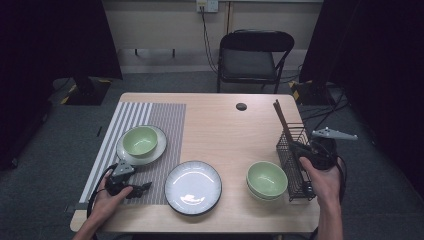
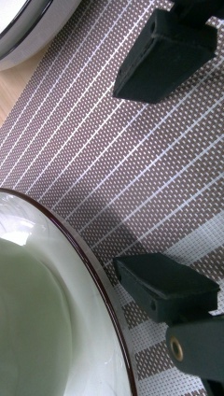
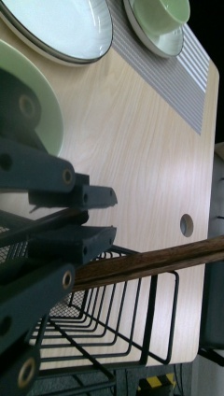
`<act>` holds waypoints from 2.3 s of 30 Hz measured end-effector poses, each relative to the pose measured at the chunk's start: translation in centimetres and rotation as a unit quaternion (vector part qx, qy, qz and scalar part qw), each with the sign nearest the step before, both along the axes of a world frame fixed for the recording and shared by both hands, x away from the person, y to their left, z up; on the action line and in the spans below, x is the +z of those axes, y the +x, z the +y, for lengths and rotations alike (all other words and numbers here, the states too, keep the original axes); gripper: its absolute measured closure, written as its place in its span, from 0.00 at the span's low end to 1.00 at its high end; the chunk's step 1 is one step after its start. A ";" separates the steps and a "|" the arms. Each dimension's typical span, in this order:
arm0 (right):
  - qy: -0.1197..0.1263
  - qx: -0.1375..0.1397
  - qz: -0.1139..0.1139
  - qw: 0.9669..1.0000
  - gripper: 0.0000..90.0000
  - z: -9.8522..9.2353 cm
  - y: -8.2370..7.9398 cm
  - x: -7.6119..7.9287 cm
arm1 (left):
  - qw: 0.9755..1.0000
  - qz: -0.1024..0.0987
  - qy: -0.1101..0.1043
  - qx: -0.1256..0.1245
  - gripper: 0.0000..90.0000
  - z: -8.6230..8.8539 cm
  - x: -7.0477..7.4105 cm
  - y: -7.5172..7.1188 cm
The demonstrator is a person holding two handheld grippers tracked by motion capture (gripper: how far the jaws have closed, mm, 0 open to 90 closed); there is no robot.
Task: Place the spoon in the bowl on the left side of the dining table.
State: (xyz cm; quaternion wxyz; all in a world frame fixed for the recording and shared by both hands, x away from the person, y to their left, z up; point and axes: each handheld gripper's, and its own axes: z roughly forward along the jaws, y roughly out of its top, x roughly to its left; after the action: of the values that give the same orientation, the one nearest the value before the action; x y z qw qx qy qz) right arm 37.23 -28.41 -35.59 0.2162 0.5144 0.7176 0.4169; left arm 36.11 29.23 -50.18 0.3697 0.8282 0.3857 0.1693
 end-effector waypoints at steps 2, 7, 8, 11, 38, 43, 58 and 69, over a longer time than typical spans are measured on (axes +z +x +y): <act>0.001 -0.002 -0.001 1.000 0.89 0.0 0.0 0.0 | 1.000 0.000 0.000 0.000 0.17 0.0 0.0 0.0; 0.003 -0.003 -0.005 1.000 0.89 -0.2 -0.2 0.1 | 1.000 0.000 0.000 -0.001 0.17 0.0 0.0 0.0; 0.005 -0.002 -0.007 1.000 0.89 -0.2 -0.3 0.2 | 1.000 0.000 0.000 -0.001 0.17 0.0 0.0 0.0; 0.006 -0.003 -0.007 1.000 0.89 -0.2 -0.4 0.2 | 1.000 0.000 0.000 -0.001 0.17 0.0 0.0 0.0; 0.017 0.036 -0.012 0.999 0.86 -0.3 -1.6 0.7 | 1.000 0.000 -0.001 0.000 0.17 0.0 0.0 0.0; 0.014 0.041 -0.019 0.999 0.82 -0.2 -1.7 0.6 | 1.000 0.000 -0.001 0.000 0.17 0.0 0.0 0.0; 0.010 0.046 -0.003 0.999 0.79 -0.5 -2.3 0.0 | 1.000 0.000 -0.001 0.000 0.17 0.0 0.0 0.0; 0.006 0.048 0.013 0.999 0.76 -0.6 -2.2 -0.6 | 1.000 0.000 -0.001 0.000 0.17 0.0 0.0 0.0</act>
State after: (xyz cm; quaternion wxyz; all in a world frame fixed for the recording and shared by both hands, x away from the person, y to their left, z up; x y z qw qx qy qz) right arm 35.02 -29.00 -36.19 0.1834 0.4861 0.7417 0.4242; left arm 36.10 29.25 -50.18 0.3707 0.8278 0.3860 0.1685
